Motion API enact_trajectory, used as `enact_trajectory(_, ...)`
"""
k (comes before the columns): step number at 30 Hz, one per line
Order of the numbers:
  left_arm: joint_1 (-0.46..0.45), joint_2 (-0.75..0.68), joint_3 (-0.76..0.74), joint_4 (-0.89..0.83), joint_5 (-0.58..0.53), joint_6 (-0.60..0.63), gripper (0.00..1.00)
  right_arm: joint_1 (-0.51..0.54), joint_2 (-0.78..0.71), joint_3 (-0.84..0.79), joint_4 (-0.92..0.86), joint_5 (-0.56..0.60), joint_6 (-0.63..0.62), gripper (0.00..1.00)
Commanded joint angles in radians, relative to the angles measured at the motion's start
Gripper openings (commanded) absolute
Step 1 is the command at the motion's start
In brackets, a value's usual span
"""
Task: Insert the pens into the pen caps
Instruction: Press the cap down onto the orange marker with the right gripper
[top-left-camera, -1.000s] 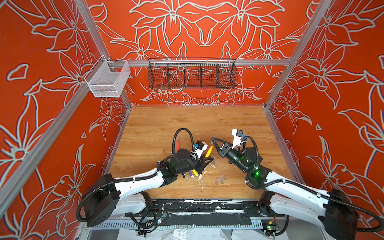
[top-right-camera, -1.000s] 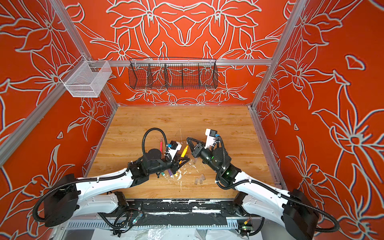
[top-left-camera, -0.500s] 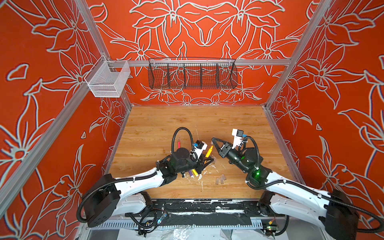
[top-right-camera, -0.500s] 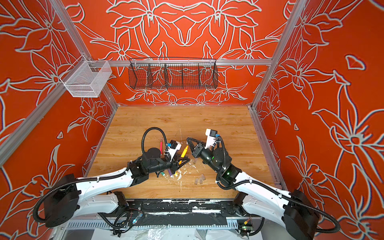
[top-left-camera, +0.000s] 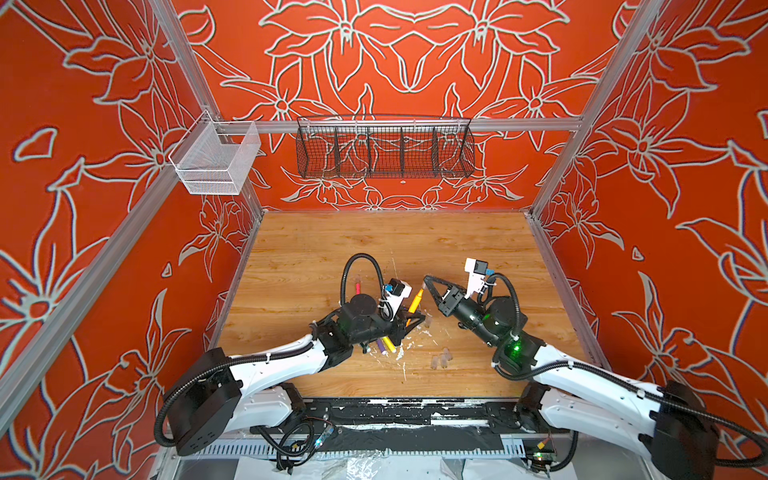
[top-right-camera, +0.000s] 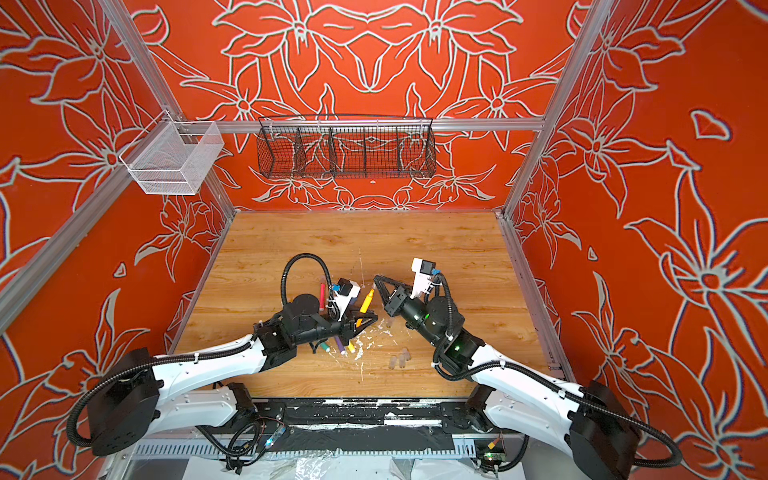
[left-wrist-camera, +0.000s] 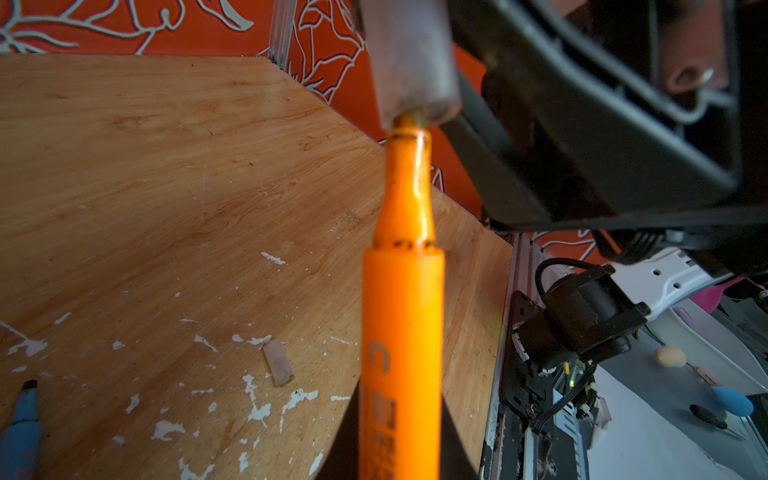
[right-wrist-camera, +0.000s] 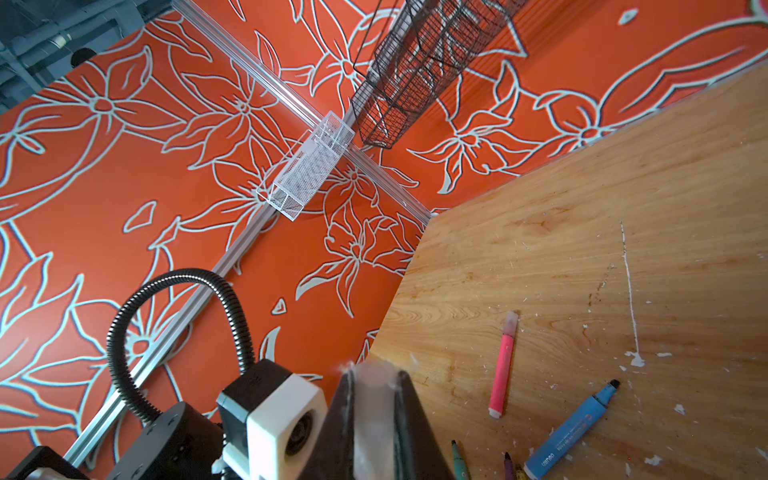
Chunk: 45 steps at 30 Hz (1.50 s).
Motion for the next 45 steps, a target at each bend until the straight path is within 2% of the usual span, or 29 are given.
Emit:
enact_trajectory(1,0.01,-0.01,-0.01,0.056,-0.001,-0.02,0.0,0.017,0.04,0.018,0.023,-0.031,-0.001,0.0)
enact_trajectory(13,0.041,-0.011,-0.049,0.159,0.014,-0.115,0.0,0.114,0.1,-0.02,0.052,0.122,-0.083,0.0)
enact_trajectory(21,0.044,-0.025,-0.117,0.298,0.009,-0.144,0.0,0.154,0.112,-0.059,0.113,0.16,-0.062,0.0)
enact_trajectory(29,0.044,-0.029,-0.136,0.329,0.009,-0.128,0.0,0.2,0.146,-0.043,0.108,0.162,-0.045,0.0)
enact_trajectory(31,0.044,-0.037,-0.144,0.344,0.02,-0.124,0.0,0.204,0.146,-0.041,0.087,0.185,-0.042,0.07)
enact_trajectory(37,0.044,-0.056,-0.154,0.324,0.019,-0.097,0.0,0.203,0.128,-0.045,0.04,0.223,-0.037,0.12)
enact_trajectory(41,0.043,-0.065,-0.154,0.301,0.022,-0.068,0.0,0.204,0.105,-0.033,0.014,0.214,-0.05,0.31)
enact_trajectory(45,0.044,-0.078,-0.154,0.267,0.017,-0.036,0.0,0.204,0.057,-0.019,-0.028,0.214,-0.076,0.39)
